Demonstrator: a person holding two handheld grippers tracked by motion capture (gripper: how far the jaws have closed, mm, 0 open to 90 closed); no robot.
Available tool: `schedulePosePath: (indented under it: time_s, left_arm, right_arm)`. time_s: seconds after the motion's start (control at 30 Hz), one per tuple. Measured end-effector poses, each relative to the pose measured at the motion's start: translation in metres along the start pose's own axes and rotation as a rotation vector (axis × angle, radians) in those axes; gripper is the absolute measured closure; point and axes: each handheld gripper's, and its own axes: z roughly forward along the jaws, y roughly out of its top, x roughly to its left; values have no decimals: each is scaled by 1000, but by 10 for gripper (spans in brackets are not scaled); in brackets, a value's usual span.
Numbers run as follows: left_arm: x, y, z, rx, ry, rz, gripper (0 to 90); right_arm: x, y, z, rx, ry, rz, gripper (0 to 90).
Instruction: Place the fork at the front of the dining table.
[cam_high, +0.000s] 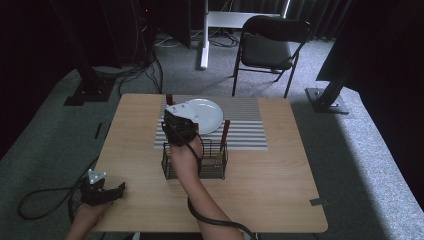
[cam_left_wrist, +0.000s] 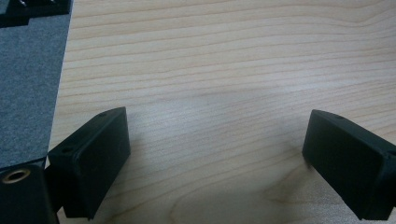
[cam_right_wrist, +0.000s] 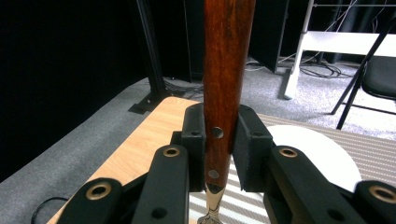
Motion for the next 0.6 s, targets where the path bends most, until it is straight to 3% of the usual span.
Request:
schedulePosePath:
  time_s: [0.27, 0.6]
  left_arm:
    - [0, 0, 0, 0, 1, 2, 74]
    - [0, 0, 0, -1, 0, 1, 74]
  right_arm:
    - [-3, 11, 7, 3, 0, -4, 760]
    - [-19, 15, 17, 6, -15, 16, 761]
